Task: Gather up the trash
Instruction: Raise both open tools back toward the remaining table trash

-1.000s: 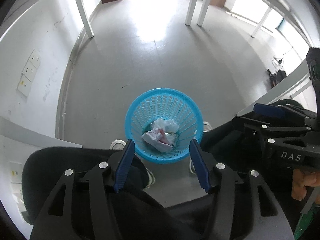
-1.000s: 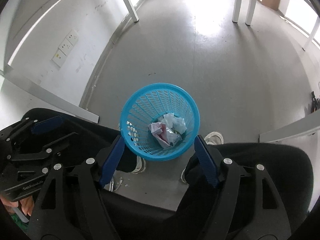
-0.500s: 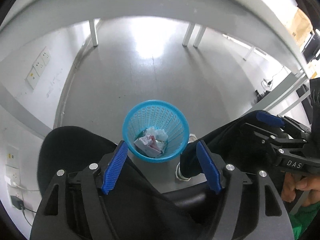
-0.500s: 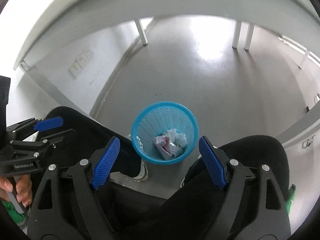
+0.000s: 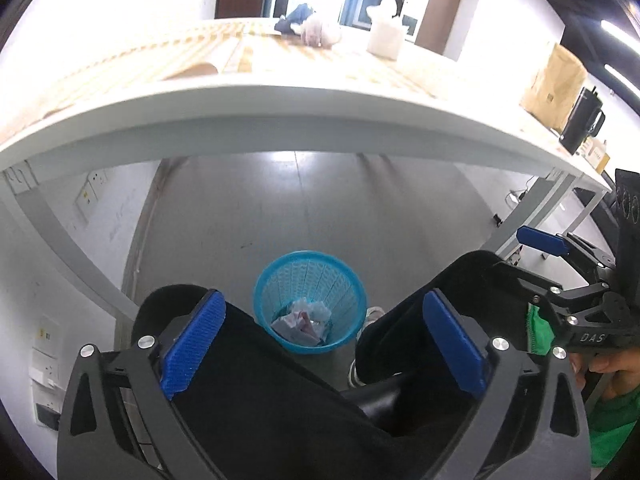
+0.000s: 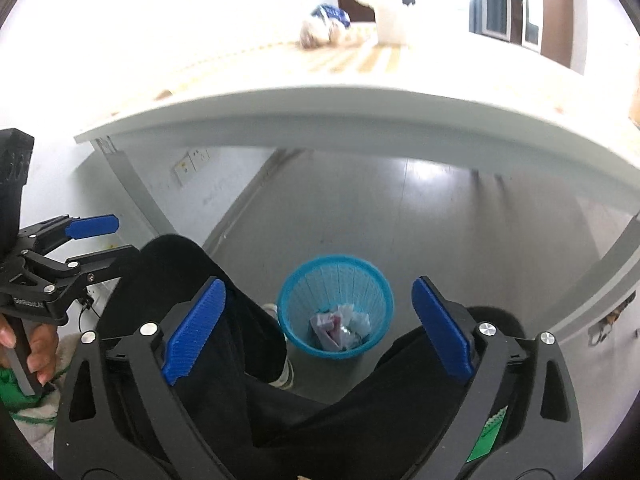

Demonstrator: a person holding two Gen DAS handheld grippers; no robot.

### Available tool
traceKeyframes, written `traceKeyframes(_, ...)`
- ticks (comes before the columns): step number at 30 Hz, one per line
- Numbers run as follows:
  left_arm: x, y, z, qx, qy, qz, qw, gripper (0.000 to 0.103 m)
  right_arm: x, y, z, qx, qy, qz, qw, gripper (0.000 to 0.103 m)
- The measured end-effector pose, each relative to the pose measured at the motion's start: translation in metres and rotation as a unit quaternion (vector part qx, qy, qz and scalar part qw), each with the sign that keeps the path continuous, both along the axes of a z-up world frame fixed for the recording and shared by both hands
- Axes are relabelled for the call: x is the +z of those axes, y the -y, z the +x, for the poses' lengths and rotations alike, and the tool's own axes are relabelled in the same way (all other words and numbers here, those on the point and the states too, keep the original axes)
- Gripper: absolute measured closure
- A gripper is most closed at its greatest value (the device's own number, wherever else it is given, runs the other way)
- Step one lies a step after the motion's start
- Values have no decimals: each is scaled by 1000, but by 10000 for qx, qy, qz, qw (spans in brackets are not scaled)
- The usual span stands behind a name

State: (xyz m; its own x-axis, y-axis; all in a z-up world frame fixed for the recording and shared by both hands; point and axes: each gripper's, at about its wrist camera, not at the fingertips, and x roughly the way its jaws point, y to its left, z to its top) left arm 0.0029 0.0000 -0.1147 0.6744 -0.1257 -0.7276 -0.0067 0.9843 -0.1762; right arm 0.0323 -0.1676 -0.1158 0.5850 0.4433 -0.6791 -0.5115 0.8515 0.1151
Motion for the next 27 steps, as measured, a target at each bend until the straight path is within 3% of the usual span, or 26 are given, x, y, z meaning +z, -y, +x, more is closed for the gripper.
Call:
traceKeyframes(6,28,-1,3,-49,393,60,9992,6,39,4,1,19,385,196,9991,9)
traceKeyframes(13,69,-14,23,44,885,95,9960,6,79,14,29,-183,685,475,9964,9)
traceKeyframes(27,102,-30,80,124,1151,-48,9933,6,130,17,110,-465,1039,682,9912,9)
